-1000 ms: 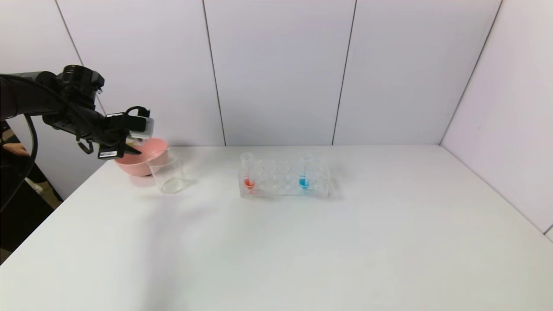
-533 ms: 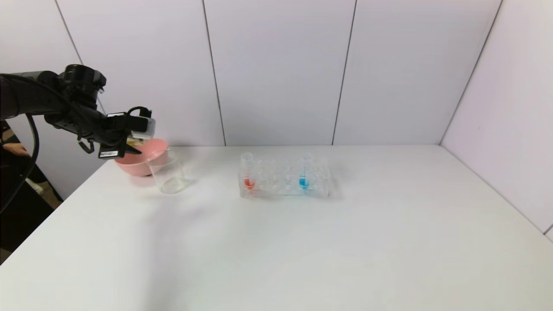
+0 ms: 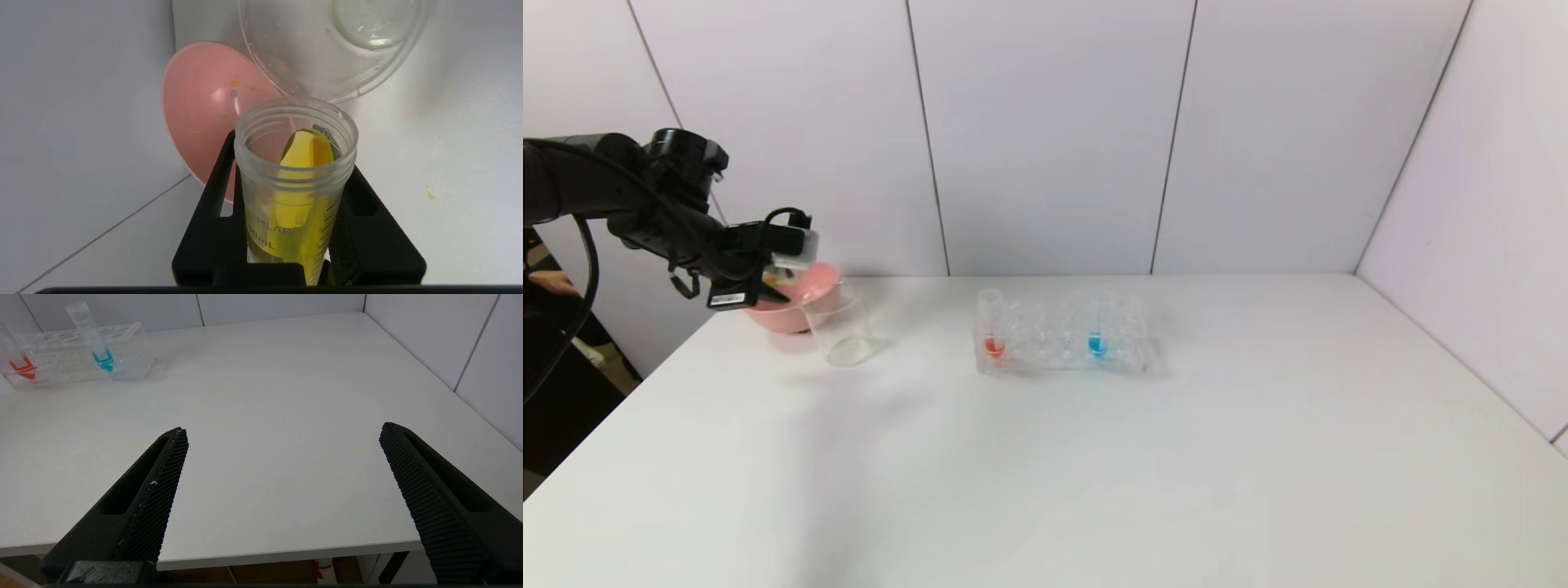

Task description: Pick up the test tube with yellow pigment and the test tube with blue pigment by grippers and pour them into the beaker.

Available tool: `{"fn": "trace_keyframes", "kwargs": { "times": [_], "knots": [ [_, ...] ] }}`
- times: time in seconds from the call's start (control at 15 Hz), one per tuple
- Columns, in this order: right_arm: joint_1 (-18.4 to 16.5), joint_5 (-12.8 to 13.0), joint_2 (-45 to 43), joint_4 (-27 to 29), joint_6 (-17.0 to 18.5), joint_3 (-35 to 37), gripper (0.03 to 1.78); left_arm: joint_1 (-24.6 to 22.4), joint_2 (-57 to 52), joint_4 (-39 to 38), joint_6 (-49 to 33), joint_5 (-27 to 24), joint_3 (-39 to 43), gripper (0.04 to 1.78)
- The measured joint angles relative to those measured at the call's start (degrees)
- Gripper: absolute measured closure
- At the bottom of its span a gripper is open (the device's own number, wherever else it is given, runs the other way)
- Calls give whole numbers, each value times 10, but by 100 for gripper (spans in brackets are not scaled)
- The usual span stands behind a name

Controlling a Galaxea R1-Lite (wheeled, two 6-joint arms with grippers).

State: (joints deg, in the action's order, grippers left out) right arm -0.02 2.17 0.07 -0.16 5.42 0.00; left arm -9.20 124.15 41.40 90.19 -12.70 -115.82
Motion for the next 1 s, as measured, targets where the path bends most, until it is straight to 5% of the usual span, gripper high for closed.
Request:
{"fn": "trace_keyframes", "kwargs": {
  "times": [1.0],
  "knots": [
    [0,0,0,0,0,0,10,5,-8,60,-46,8,0,128]
  ]
}}
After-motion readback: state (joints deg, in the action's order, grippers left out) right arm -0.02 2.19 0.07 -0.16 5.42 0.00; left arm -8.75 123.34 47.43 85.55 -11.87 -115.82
